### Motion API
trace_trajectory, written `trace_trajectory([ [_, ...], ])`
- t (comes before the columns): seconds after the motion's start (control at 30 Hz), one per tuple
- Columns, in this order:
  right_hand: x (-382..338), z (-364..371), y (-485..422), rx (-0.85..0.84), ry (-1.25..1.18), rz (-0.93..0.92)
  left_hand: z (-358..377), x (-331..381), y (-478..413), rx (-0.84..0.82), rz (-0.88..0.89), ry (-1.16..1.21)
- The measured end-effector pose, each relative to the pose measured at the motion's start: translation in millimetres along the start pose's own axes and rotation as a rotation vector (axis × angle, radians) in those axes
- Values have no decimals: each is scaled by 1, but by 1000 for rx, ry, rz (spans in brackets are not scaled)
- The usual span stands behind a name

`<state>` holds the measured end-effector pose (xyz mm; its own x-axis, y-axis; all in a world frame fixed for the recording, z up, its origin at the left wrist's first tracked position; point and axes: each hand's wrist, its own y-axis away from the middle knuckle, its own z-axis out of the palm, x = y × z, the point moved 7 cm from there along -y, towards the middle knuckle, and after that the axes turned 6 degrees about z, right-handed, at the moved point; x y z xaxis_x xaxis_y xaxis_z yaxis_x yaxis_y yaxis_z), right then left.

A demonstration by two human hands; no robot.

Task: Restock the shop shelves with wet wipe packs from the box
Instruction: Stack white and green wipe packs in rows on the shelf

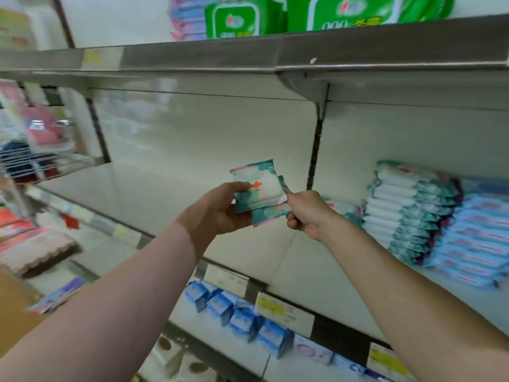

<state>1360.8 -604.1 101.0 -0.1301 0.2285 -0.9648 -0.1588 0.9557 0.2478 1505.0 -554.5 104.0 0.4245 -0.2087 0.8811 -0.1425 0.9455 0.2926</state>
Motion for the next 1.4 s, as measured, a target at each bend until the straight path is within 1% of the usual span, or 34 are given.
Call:
trace_trajectory([
  [0.13,-1,-23,-6,184,-176,16,24,3,-19,-153,-77,-20],
  [0.27,3,-31,-6,250,-386,25,37,3,-34,-262,-121,-106],
  [0.33,8,-31,-4,231,-426,44,39,3,-45,-251,-109,-172],
  [0.43,18,-33,-1,220,-365,80,39,5,-63,-220,-90,-238],
  [0.5,23,-39,2,260,-393,96,40,7,-73,-223,-89,-288],
  [0.6,26,-53,7,337,-502,105,46,10,-85,-258,-92,-345],
  [0.73,33,-74,8,421,-463,133,58,12,-96,-272,-78,-359],
  [0.87,30,-84,3,434,-547,91,71,5,-101,-319,-87,-364],
  [0.97,27,-89,-4,426,-565,92,80,0,-106,-336,-51,-439],
  [1.03,25,-97,-8,443,-505,94,88,1,-111,-324,7,-454],
  [1.07,24,-101,-9,465,-431,100,92,2,-113,-317,33,-442],
  [1.23,26,-129,-15,609,38,93,111,3,-124,-282,121,-373],
  [1.4,22,-141,-20,729,517,18,120,-9,-134,-270,119,-422],
])
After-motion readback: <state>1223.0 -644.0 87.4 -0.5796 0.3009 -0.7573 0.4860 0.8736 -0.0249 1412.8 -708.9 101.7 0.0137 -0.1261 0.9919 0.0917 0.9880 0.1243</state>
